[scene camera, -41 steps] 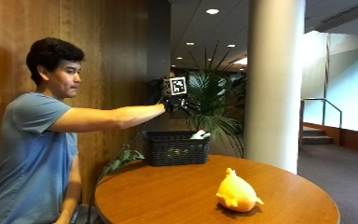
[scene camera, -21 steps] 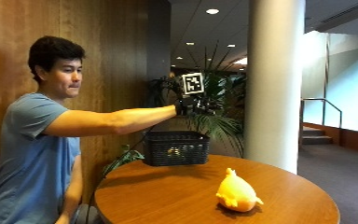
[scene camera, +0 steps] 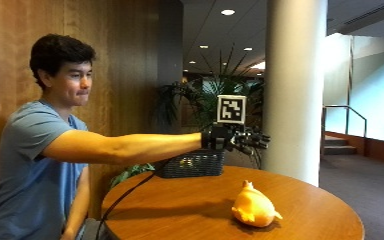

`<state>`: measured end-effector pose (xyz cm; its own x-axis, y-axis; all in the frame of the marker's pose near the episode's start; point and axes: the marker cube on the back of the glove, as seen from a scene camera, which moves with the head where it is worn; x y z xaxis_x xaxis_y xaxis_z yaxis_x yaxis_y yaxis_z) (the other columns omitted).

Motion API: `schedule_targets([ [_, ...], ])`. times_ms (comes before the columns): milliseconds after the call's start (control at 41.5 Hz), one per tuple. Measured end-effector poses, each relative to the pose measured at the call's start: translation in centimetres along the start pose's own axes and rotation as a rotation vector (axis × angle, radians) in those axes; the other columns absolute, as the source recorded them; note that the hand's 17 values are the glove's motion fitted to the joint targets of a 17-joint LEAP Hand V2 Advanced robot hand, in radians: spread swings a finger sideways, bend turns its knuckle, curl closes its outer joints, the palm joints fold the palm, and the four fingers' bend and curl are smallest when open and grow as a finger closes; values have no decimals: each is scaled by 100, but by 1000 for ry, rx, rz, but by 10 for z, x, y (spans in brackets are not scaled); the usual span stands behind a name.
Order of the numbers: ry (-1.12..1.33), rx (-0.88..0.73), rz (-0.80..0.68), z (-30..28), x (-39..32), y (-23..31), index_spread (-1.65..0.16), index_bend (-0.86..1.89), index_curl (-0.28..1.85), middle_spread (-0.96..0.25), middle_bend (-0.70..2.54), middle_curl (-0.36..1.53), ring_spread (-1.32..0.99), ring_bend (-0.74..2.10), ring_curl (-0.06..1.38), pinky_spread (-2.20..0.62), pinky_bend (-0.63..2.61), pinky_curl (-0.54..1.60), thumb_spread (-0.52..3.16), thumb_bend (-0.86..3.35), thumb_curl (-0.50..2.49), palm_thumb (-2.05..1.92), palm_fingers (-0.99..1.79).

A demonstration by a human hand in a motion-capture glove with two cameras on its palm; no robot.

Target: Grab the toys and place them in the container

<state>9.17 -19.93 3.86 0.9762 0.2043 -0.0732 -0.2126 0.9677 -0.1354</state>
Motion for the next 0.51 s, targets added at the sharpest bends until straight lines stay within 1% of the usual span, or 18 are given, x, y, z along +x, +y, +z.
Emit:
schedule_targets([
  [72,105,-52,-51,25,34,-8,-29,7,20,7,14,34,10,43,26,8,142,35,107,-4,28,-4,-24],
  [121,103,-76,-10,39,44,-16,-28,6,19,7,14,33,10,41,25,9,141,35,107,-4,28,-4,-27],
  [169,59,-98,32,52,47,-23,-28,6,18,7,13,32,10,38,25,9,140,35,106,-4,28,-4,-29],
  [241,7,-125,42,70,46,-30,-28,6,18,6,12,31,10,35,24,10,140,34,106,-4,28,-3,-30],
  [362,34,-177,-26,111,53,-38,-28,6,16,6,11,29,10,32,24,10,139,34,105,-3,28,-2,-30],
  [434,26,-217,-16,134,54,-43,-28,5,15,6,10,27,10,31,24,10,141,34,105,-3,28,-1,-30],
  [506,101,-256,4,156,62,-45,-27,2,13,5,8,25,10,30,25,10,145,35,104,-2,29,0,-35],
])
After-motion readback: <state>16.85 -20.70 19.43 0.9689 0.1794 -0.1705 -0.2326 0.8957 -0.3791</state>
